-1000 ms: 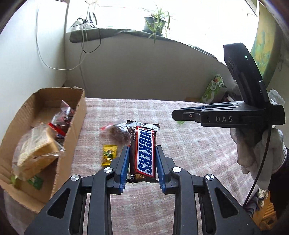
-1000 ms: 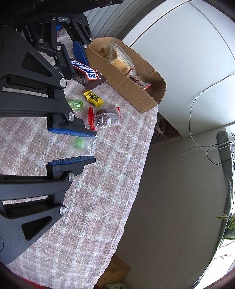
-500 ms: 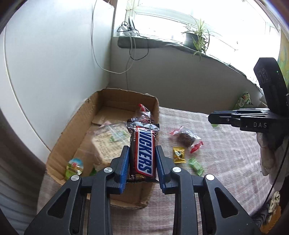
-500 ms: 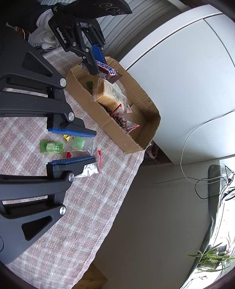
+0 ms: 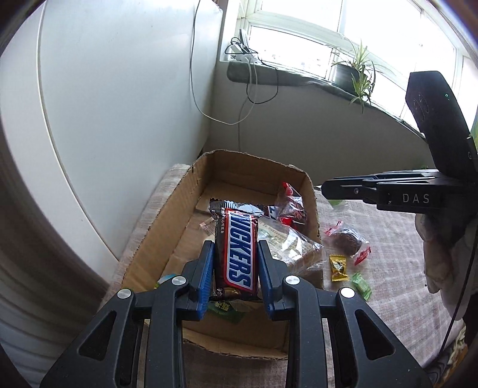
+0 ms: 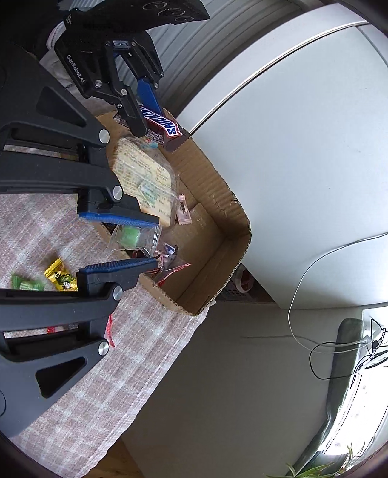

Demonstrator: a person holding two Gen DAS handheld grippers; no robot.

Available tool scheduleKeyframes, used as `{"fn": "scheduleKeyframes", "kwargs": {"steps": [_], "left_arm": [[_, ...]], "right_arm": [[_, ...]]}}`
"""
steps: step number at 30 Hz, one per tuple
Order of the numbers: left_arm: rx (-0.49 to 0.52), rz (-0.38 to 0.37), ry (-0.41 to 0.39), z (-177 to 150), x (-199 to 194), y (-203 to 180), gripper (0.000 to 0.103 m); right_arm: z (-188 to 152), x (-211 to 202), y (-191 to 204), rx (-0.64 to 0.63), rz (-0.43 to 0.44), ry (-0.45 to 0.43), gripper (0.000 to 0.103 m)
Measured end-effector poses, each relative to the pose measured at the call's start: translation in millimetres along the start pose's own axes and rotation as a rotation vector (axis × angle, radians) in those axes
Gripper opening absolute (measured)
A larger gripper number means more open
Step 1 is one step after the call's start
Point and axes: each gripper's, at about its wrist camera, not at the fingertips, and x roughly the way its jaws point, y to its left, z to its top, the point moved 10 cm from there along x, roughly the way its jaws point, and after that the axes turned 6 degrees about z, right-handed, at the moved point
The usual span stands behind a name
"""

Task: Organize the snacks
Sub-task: 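Carry the Snickers bar and green candy bag over the box with both tools, then open both tools to drop the items into the box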

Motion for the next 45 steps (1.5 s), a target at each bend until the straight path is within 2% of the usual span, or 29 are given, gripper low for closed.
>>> {"fn": "scheduleKeyframes", "kwargs": {"steps": [11, 24, 26, 27, 28, 29, 30, 31, 34, 45], "left_arm": [[-0.003, -0.005, 0.009, -1.3, 9.8, 6.9, 0.027], [-0.013, 0.002, 0.019, -3.0, 10.7, 13.3, 0.027], [-0.011, 0.005, 0.016, -2.4, 9.9, 13.7, 0.030], [-0.010, 0.004, 0.014, -2.0, 9.2, 13.6, 0.032], [-0.010, 0.005, 0.011, -1.5, 8.3, 13.7, 0.038], [-0.009, 0.009, 0.006, -0.7, 7.2, 13.9, 0.044], [-0.008, 0.009, 0.001, -0.1, 6.1, 13.7, 0.046], [-0.006, 0.009, -0.002, 0.3, 5.2, 13.4, 0.047], [-0.005, 0.012, -0.007, 0.9, 4.0, 13.0, 0.061], [0.009, 0.012, -0.026, 1.6, -10.0, 1.6, 0.062]], "right_arm": [[12.4, 47.7, 8.2, -0.010, 0.006, 0.049, 0.022], [11.6, 55.1, 14.1, -0.033, -0.001, 0.061, 0.024], [12.2, 52.9, 13.8, -0.034, -0.008, 0.058, 0.027], [12.7, 51.9, 13.1, -0.034, -0.012, 0.055, 0.034], [13.4, 50.8, 12.3, -0.033, -0.017, 0.049, 0.046], [14.2, 49.2, 11.2, -0.032, -0.025, 0.041, 0.052], [15.5, 47.2, 10.3, -0.032, -0.031, 0.030, 0.064], [16.9, 44.8, 9.4, -0.032, -0.037, 0.019, 0.071], [19.1, 40.6, 6.8, -0.031, -0.049, 0.003, 0.082], [13.0, 19.0, 1.8, -0.018, -0.064, -0.021, 0.084]]}}
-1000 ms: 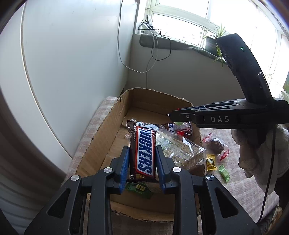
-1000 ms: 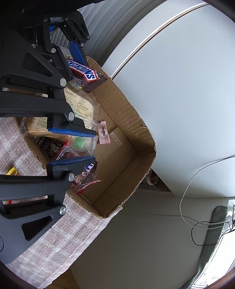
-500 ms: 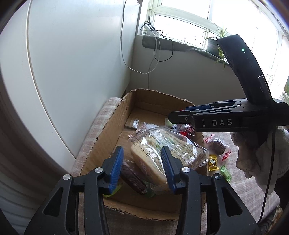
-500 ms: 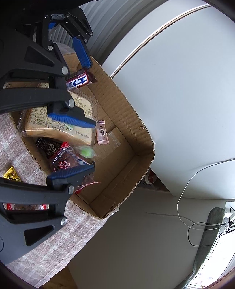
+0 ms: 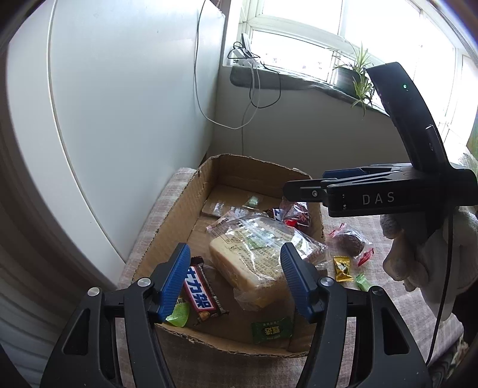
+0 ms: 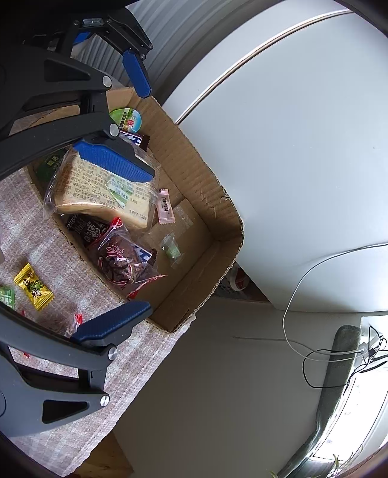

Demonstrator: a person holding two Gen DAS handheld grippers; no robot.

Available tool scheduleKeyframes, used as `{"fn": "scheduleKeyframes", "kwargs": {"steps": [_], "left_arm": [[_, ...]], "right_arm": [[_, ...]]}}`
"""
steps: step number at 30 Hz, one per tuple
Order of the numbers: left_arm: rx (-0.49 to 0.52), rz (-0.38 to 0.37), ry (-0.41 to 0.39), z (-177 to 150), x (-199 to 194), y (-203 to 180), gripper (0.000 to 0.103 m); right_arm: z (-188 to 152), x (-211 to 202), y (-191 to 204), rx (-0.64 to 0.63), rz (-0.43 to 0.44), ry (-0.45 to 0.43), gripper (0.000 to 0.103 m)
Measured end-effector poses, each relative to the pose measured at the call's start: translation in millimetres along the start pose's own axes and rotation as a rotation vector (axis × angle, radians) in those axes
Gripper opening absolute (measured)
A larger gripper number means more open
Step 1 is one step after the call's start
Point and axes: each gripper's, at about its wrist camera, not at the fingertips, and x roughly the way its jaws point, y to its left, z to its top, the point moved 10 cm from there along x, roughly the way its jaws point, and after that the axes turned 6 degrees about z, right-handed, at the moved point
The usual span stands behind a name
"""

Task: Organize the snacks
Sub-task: 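Open both tools to drop the items into the box, then move both open tools back over the remaining snacks on the table, then grasp the yellow candy packet with the left tool while the right tool grasps the dark candy bag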

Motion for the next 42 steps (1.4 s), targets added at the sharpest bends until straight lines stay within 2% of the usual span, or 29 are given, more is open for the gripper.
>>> {"fn": "scheduleKeyframes", "kwargs": {"steps": [13, 16, 23, 28, 33, 35, 38, 42], "left_arm": [[0.024, -0.015, -0.024, -5.2, -25.8, -27.8, 0.062], [0.025, -0.031, -0.025, -10.1, -30.3, -37.6, 0.062], [0.035, -0.078, -0.017, -19.8, -34.4, -66.9, 0.062], [0.043, -0.116, 0.002, -30.9, -33.1, -92.8, 0.062], [0.076, -0.146, 0.044, -45.6, -20.8, -123.8, 0.062], [0.097, -0.149, 0.061, -50.3, -14.0, -136.4, 0.051], [0.106, -0.163, 0.093, -54.5, -0.9, -151.9, 0.044], [0.120, -0.164, 0.119, -56.5, 15.8, -166.2, 0.043]], "right_arm": [[-18.8, -60.3, -21.6, -0.008, -0.048, -0.078, 0.084], [-29.6, -76.1, -32.4, -0.029, -0.081, -0.095, 0.084], [-64.8, -95.5, -60.1, -0.071, -0.159, -0.074, 0.084], [-85.5, -91.6, -87.5, -0.039, -0.174, -0.011, 0.084], [-97.1, -79.3, -101.2, -0.010, -0.142, 0.032, 0.083], [-99.8, -72.1, -103.3, 0.004, -0.119, 0.052, 0.076], [-103.1, -60.1, -105.1, 0.022, -0.085, 0.079, 0.071], [-104.0, -46.4, -106.3, 0.036, -0.054, 0.099, 0.068]]}}
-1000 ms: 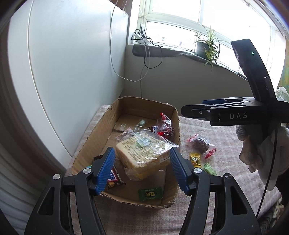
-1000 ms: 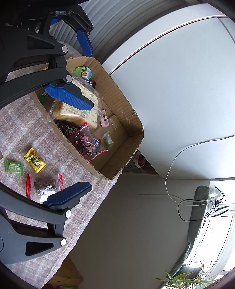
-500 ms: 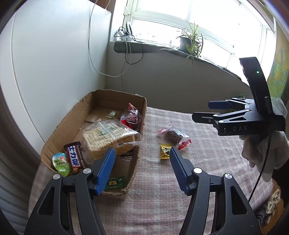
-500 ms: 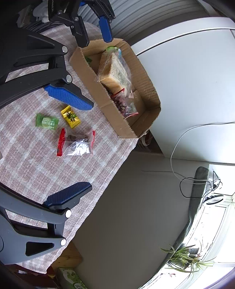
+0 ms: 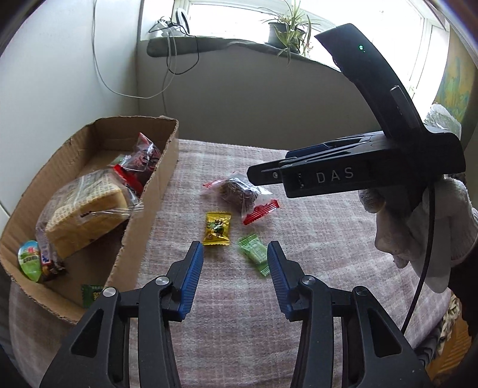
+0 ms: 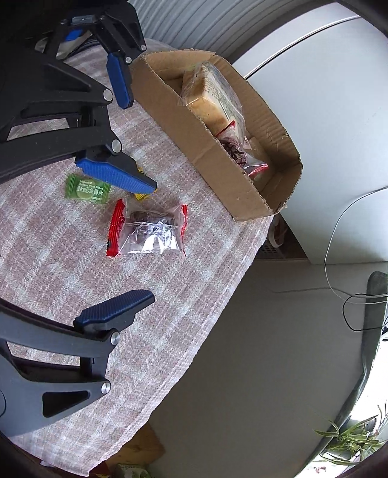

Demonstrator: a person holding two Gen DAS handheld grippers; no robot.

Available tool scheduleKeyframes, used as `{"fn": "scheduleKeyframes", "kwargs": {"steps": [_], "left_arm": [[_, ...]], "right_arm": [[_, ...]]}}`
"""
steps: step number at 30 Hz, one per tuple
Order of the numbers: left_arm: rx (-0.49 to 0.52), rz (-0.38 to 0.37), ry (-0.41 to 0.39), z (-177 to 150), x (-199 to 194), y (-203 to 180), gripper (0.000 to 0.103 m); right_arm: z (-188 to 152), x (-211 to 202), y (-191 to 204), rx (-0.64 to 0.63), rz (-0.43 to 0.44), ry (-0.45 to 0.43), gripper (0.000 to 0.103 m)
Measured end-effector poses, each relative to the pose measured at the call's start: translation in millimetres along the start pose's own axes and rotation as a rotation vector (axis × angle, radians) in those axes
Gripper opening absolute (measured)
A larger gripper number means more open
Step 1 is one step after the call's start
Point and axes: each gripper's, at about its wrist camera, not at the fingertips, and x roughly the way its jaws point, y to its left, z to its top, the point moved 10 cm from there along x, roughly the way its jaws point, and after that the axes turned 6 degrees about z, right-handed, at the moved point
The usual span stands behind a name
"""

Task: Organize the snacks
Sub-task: 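Grasp the yellow candy packet with the left tool while the right tool grasps the dark candy bag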

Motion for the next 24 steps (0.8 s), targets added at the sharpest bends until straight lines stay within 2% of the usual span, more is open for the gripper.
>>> {"fn": "scheduleKeyframes", "kwargs": {"steps": [6, 9, 15, 17, 19, 23, 24], "left_arm": [[0.004, 0.022, 0.042, 3.8, 29.5, -2.5, 0.039], [0.013, 0.031, 0.058, 5.2, 43.6, -4.7, 0.038], [0.001, 0.047, 0.087, 4.3, 63.1, 2.7, 0.038], [0.004, 0.053, 0.093, 4.2, 67.6, 2.9, 0.034], [0.010, 0.059, 0.100, 6.5, 74.8, 4.9, 0.032], [0.008, 0.062, 0.099, 11.4, 85.6, 6.2, 0.029], [0.006, 0.063, 0.096, 12.2, 86.1, 6.1, 0.028]], "right_arm": [[0.3, 22.8, -6.3, 0.020, 0.026, 0.041, 0.067], [-0.4, 32.6, -8.4, 0.039, 0.054, 0.058, 0.062], [-1.9, 48.1, -10.5, 0.043, 0.074, 0.085, 0.062], [-1.5, 51.6, -10.1, 0.046, 0.081, 0.089, 0.061], [-1.2, 56.2, -9.3, 0.049, 0.088, 0.098, 0.056], [-1.3, 62.2, -5.8, 0.042, 0.093, 0.111, 0.051], [-1.5, 63.0, -5.4, 0.040, 0.087, 0.114, 0.047]]}}
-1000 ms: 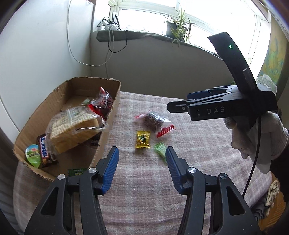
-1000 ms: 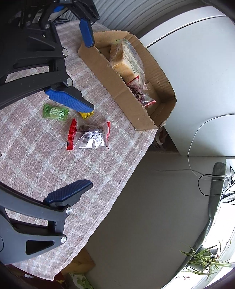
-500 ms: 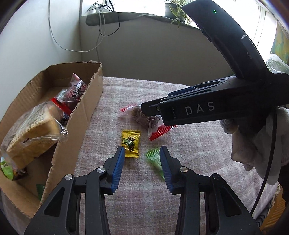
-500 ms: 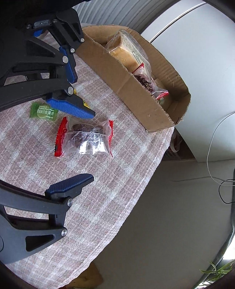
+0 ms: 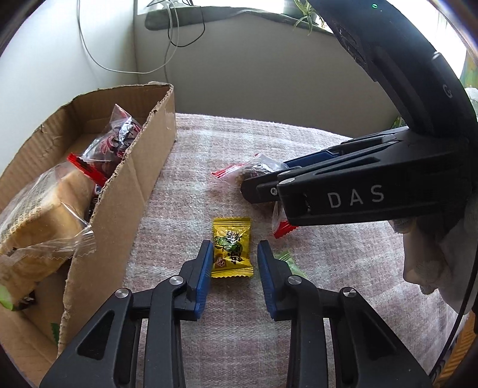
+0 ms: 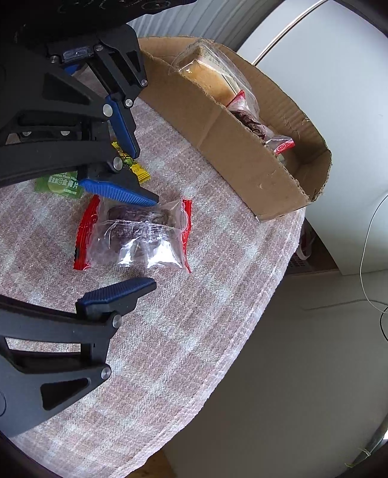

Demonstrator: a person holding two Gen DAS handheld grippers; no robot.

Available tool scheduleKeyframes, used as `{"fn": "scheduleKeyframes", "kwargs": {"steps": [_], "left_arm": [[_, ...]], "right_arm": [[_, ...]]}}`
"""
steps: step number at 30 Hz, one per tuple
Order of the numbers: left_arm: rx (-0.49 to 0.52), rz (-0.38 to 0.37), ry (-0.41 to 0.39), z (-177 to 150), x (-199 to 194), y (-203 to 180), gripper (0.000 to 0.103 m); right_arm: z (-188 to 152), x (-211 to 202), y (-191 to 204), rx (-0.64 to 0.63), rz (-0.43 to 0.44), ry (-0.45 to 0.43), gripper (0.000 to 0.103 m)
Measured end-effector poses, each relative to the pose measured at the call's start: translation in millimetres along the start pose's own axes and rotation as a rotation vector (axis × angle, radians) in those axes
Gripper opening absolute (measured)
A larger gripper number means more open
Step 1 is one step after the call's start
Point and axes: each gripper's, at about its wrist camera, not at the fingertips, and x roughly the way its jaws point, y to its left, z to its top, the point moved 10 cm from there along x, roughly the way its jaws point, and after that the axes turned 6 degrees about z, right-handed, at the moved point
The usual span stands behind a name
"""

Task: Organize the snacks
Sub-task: 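Grasp the yellow candy packet with the left tool while the right tool grasps the dark candy bag, then carry the yellow packet and dark candy bag toward the box with both tools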

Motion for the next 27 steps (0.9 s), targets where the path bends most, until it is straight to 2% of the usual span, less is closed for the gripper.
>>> {"fn": "scheduleKeyframes", "kwargs": {"steps": [1, 2, 7, 12, 25, 27], "left_arm": [[-0.002, 0.003, -0.002, -0.6, 0.9, 0.5, 0.026], [-0.001, 0.006, -0.003, -0.5, 1.6, 0.4, 0.025], [0.018, 0.017, -0.012, -0.8, 3.8, -4.9, 0.024], [-0.005, 0.008, -0.023, -4.7, -4.2, -3.5, 0.024], [-0.022, -0.010, -0.103, -5.4, -56.4, 0.4, 0.024], [-0.025, -0.011, -0.119, -5.7, -73.6, 5.2, 0.024]], "right_arm": [[0.2, 0.9, -0.1, 0.001, -0.005, 0.002, 0.041], [0.0, 1.2, -0.7, 0.004, -0.009, 0.002, 0.040], [-2.6, -1.1, -2.3, 0.013, -0.020, -0.006, 0.039], [-8.4, -14.1, -9.0, 0.036, -0.024, -0.033, 0.038], [-16.6, -55.4, 0.0, 0.044, -0.034, -0.103, 0.037], [-15.5, -62.0, 4.0, 0.035, -0.038, -0.116, 0.037]]}}
